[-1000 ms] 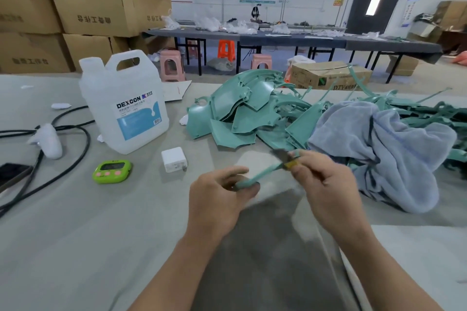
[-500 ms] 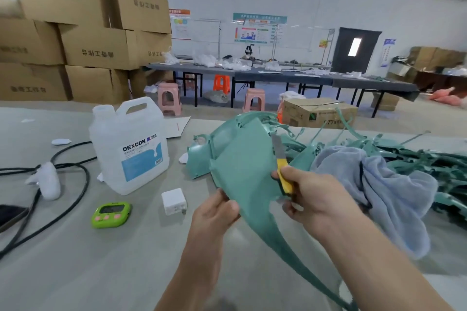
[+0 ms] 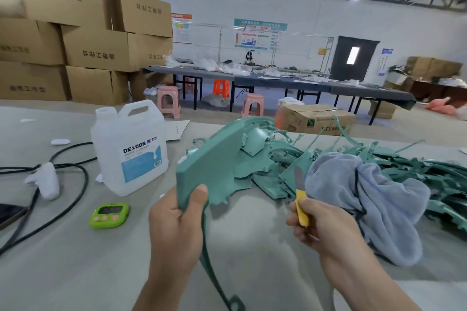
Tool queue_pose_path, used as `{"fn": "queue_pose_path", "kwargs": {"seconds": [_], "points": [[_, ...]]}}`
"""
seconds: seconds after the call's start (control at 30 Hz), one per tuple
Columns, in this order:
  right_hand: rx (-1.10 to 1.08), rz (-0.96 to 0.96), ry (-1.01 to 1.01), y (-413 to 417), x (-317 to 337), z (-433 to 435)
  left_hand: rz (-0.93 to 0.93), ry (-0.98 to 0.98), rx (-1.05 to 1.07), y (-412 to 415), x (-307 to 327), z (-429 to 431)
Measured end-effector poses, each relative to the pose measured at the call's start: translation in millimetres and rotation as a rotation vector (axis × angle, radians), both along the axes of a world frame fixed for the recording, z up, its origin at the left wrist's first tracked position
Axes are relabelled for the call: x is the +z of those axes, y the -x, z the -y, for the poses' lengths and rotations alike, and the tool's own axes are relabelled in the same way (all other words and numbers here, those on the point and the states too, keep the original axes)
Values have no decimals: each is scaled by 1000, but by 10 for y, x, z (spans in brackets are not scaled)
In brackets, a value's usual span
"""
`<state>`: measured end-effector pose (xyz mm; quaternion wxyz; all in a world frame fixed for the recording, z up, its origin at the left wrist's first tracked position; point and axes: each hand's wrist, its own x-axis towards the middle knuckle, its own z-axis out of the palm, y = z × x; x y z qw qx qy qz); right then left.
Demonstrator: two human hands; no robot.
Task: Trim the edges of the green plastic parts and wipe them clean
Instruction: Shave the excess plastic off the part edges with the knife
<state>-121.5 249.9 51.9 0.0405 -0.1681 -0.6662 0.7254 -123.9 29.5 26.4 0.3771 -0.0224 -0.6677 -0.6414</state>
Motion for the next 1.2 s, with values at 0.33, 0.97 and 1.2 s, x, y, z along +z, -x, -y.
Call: {"fn": "queue_pose_path", "kwargs": {"seconds": [0.33,0.97,1.2], "points": [[-28,-175,-61,84,-226,-24,-247,939,132,63,-53,-33],[79,-216,-798,194,-918,-158,-69,1021,57,76,-540,-301],[219,-295,-656,-5,-764,-240,-62,1016,66,71,-497,-293]]}}
